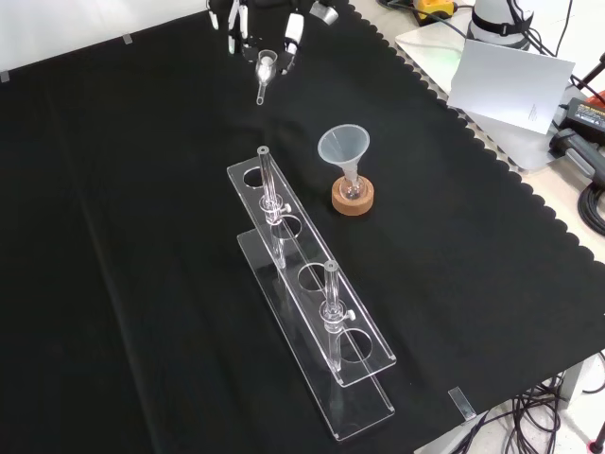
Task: Pour all the NaCl from the weighing funnel into the round-bottom flask.
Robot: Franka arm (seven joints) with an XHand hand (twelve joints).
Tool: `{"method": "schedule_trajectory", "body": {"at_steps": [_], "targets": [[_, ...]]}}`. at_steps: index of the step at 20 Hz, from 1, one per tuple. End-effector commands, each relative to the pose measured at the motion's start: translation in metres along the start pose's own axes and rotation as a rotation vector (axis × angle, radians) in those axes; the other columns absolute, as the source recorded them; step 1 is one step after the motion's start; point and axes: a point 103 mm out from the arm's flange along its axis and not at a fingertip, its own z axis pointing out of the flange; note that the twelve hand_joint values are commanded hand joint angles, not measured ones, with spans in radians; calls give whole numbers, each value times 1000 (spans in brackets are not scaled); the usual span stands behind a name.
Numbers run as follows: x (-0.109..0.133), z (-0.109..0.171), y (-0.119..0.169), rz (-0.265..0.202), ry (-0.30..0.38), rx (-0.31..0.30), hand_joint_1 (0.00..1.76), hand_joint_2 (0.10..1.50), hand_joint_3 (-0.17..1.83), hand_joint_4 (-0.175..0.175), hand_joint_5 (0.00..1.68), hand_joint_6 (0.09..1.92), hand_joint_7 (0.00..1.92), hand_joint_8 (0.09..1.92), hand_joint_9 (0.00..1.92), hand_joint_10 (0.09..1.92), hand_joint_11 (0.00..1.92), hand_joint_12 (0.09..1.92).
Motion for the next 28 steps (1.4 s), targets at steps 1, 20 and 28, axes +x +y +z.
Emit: {"method": "schedule_trajectory", "body": {"at_steps": [1, 20, 28], "targets": [[21, -1, -16, -8, -11, -13, 1157, 586, 639, 175, 1592, 87, 1665, 87, 1017, 217, 0, 1487], [68, 17, -71, 13, -12, -17, 1157, 586, 639, 175, 1593, 87, 1669, 87, 1017, 215, 0, 1482], [55, 3, -86, -91, -16, 27, 1157, 586, 640, 175, 1593, 87, 1671, 87, 1017, 214, 0, 1482]]}}
